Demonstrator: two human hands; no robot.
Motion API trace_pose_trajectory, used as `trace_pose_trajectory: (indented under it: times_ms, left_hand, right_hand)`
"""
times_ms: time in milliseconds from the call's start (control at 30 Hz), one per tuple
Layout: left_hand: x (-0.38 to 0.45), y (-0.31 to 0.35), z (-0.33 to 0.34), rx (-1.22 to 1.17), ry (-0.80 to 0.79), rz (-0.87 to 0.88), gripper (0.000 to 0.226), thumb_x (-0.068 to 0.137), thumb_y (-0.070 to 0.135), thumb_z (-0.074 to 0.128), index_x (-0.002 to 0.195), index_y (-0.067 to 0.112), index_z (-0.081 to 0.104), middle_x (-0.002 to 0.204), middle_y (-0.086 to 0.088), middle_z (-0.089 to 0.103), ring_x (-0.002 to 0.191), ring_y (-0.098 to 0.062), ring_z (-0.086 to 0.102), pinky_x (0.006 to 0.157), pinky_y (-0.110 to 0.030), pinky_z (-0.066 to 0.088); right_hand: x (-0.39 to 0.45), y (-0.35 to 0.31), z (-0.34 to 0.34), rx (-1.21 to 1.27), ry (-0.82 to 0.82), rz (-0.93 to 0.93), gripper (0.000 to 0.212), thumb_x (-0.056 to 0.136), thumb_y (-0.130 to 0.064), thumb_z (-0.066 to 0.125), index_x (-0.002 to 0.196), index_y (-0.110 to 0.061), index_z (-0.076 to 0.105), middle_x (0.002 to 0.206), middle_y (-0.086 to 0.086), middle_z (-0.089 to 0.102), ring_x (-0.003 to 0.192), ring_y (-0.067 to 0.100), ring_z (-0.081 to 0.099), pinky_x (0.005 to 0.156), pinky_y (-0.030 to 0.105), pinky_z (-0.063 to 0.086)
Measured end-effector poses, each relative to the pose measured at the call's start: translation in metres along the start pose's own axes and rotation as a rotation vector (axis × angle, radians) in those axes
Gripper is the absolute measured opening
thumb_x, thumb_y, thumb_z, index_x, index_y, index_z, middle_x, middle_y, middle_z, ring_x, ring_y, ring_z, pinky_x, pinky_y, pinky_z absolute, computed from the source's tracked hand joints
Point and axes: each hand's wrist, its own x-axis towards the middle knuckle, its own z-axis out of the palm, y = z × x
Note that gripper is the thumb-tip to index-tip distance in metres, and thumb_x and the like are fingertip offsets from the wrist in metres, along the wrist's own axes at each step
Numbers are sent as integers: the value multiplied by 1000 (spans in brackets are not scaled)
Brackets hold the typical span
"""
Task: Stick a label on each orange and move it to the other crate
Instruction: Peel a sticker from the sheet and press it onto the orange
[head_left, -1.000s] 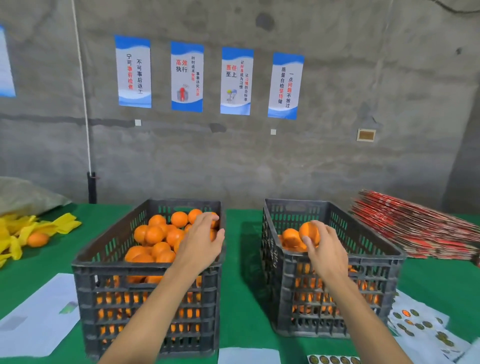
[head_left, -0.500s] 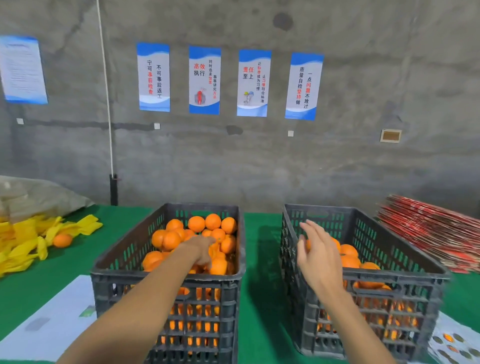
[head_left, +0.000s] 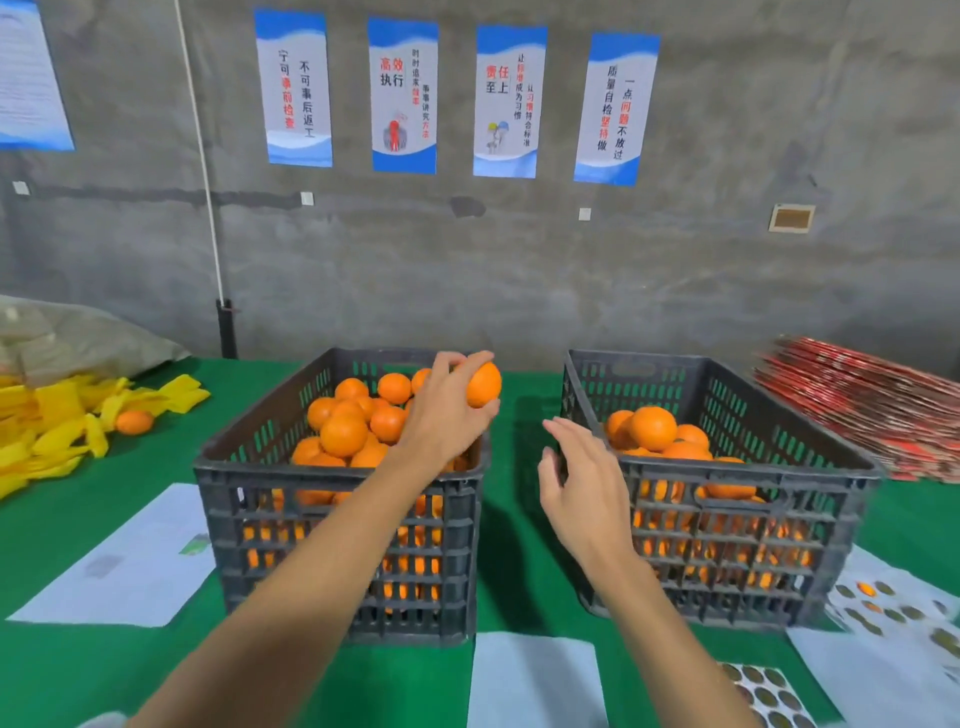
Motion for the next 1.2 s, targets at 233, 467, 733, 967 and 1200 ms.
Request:
trace_pose_trajectory:
  times_ms: [233, 467, 733, 967, 1200]
  left_hand:
    - [-121, 70, 23, -287, 85, 79, 62, 92, 39, 73, 148, 34, 48, 140, 5, 43, 121, -16, 54, 92, -32, 55]
    - [-223, 57, 53, -446, -127, -18, 61, 96, 43, 70, 149, 48, 40, 148, 20, 35, 124, 0, 51, 92, -22, 53]
    - [-273, -4, 74, -905, -338, -574, 58, 98, 34, 69, 151, 28, 44, 132, 10, 54, 111, -2, 68, 91, -30, 59]
    - [-278, -21, 77, -1066, -315, -745, 34, 101, 30, 62, 133, 23, 53, 140, -11, 56, 123, -27, 64, 96, -38, 59]
    - [-281, -24, 81, -1073, -303, -732, 43, 100, 33, 63, 140, 20, 52, 139, -10, 56, 123, -28, 64, 97, -40, 59]
  right_hand:
    - [-70, -7, -2, 183, 18, 151, 31, 103, -20, 55, 133, -13, 59, 126, 3, 66, 115, 21, 61, 96, 43, 52]
    - [-161, 4, 8, 293, -178, 320, 36, 104, -25, 53, 139, -19, 51, 128, 1, 63, 112, 22, 61, 89, 40, 52]
    - [-210, 1, 26, 89, -686, 304, 34, 96, -52, 61, 107, -22, 72, 95, -3, 62, 93, 20, 59, 80, 35, 46]
    - [-224, -1, 31, 10, -746, 149, 31, 93, -53, 65, 114, -33, 75, 93, -9, 54, 94, 17, 50, 90, 33, 39]
    - [-222, 0, 34, 75, -742, 197, 33, 89, -48, 72, 115, -28, 71, 88, -11, 53, 87, 14, 51, 85, 34, 42]
